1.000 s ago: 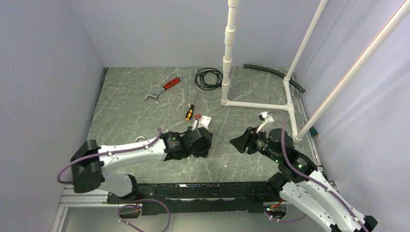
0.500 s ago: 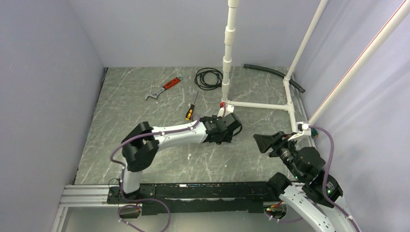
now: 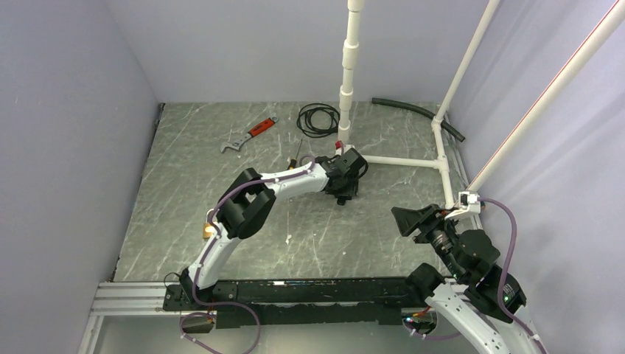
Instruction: Unlock with the key
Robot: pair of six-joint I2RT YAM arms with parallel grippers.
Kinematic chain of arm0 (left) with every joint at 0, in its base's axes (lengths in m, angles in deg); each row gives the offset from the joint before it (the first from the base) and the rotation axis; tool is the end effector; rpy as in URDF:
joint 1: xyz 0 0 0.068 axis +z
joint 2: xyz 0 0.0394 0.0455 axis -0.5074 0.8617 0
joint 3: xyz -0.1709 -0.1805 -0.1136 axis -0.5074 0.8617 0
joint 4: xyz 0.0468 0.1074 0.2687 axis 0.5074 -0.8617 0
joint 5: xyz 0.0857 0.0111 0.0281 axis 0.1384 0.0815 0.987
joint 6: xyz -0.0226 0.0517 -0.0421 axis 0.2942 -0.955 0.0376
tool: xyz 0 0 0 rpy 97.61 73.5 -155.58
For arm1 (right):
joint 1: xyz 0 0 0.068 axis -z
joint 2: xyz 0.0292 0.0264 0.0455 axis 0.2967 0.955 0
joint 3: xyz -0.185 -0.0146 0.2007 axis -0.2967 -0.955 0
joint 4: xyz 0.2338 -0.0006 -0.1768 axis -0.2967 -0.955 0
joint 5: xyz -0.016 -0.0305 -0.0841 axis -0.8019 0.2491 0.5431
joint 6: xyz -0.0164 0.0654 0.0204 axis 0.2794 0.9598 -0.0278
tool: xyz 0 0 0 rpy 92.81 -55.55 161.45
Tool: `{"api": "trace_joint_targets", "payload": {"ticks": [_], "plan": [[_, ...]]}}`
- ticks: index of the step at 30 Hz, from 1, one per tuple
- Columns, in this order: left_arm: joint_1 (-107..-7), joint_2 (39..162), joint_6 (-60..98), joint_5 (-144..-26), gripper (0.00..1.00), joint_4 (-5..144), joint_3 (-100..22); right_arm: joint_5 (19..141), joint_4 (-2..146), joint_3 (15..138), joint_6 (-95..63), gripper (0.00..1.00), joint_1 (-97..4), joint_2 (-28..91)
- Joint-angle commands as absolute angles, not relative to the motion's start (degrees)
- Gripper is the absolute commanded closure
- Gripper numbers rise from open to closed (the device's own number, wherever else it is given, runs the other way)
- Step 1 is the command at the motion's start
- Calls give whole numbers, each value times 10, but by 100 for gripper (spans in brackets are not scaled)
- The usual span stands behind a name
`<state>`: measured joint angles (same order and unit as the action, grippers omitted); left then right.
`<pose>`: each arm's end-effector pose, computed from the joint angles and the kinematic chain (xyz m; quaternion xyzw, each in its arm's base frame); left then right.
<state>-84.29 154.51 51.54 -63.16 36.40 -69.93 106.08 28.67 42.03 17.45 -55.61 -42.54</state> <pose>0.3257 -0.4224 0.1403 0.0477 0.9528 -0.1373 0.2667 0.0750 0.0366 0.3289 0.1124 0.7530 0.3106 0.5690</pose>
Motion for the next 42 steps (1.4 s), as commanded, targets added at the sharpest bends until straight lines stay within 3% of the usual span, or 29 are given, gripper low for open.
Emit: {"api": "trace_joint_targets", "payload": {"ticks": [1,3,5,7,15,20,25,30,33,38,40,42], "plan": [[-847,1546,505,-685,59,403,-719,1071,294,433,177,34,-557,-424],[-847,1541,503,-692,38,410,-712,1071,296,432,176,34,-557,-425],[-847,1534,510,-694,9,404,-707,1071,297,431,175,33,-557,-420],[-847,1534,505,-711,2,398,-711,1070,298,431,175,33,-557,-417],[-862,1458,461,-717,1,390,-678,1065,307,425,176,32,-557,-411],[-882,1361,448,-606,2,341,-627,1059,321,420,173,32,-557,-400],[-892,1211,421,-498,3,381,-464,1042,349,409,161,32,-557,-378],[-866,1144,391,-555,10,270,-403,1013,387,388,161,31,-557,-345],[-838,1106,406,-606,1,259,-340,986,414,363,170,31,-557,-327],[-804,1036,415,-590,1,263,-255,945,443,334,178,30,-557,-302],[-785,1020,432,-562,5,251,-236,940,445,330,178,30,-557,-296],[-758,1007,448,-559,15,254,-216,939,447,325,178,29,-557,-291]]}}
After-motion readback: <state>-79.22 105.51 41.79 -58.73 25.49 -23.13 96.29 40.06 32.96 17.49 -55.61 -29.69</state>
